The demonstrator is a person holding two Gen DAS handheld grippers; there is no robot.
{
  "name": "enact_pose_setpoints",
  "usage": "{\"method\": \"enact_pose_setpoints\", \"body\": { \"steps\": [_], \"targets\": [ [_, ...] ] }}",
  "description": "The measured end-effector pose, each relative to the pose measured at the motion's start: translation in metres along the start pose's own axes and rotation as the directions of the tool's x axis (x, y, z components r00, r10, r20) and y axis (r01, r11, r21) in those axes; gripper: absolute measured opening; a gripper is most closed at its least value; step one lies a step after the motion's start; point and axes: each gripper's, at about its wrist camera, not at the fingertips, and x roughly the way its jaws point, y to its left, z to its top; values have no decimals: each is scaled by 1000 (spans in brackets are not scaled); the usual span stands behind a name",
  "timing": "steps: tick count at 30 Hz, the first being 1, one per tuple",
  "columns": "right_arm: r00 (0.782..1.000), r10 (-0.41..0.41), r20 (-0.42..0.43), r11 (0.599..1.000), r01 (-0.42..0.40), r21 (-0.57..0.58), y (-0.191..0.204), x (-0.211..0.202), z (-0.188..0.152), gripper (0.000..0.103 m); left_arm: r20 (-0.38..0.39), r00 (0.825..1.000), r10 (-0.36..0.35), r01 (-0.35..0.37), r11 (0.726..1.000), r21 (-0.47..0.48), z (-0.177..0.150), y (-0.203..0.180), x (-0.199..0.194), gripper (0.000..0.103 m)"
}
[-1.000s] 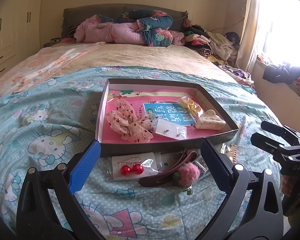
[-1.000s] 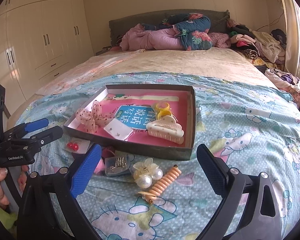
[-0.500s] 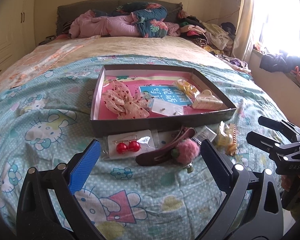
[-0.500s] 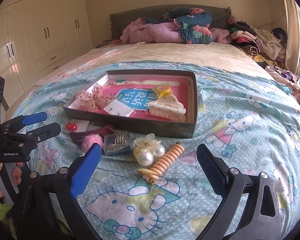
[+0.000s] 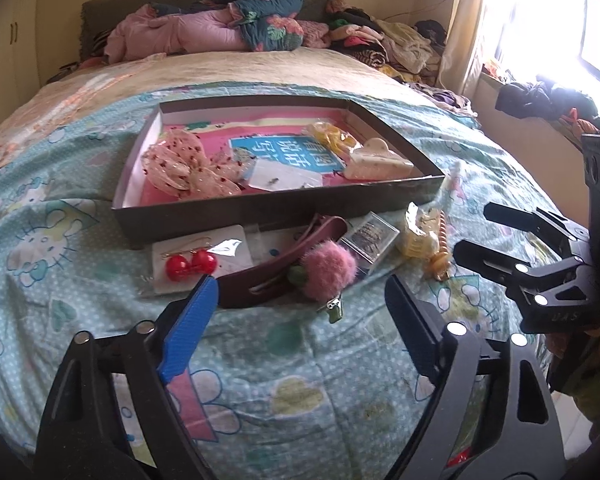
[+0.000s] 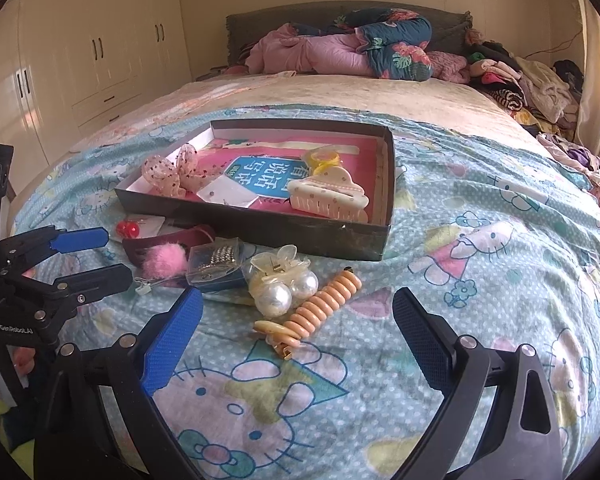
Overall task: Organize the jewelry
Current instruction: 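Withdraw both open tools from the box toward the remaining jewelry, then grasp the pink pom-pom clip with the left gripper while the right grasps the pearl bow clip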
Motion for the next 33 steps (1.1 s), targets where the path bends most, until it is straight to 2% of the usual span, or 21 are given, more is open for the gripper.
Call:
{"method": "enact_pose_setpoints", "body": {
  "steps": [3, 5, 9, 22, 33],
  "targets": [
    [1000, 7, -17, 1000, -7, -22, -2, 10, 2, 90, -18, 1000, -12, 12, 1000, 7, 0, -4, 8, 71],
    [1000, 16, -27, 999, -17, -31, -3, 16, 3, 89, -30, 999, -20, 21, 1000, 9, -1, -5, 13, 63],
    [999, 33, -39, 998, -35, -53, -3, 24, 7, 85, -46, 999, -29, 30, 999, 20, -1, -9, 20, 58],
    [994, 77, -81, 989, -87, -122, -2, 49, 17, 71, -58, 997, -44, 46, 998, 38, 3, -16, 33, 37],
    [992, 101, -75, 977, -113, -182, 9, 49, 18, 67, -89, 995, -36, 42, 997, 64, -1, -19, 39, 31]
  ]
}}
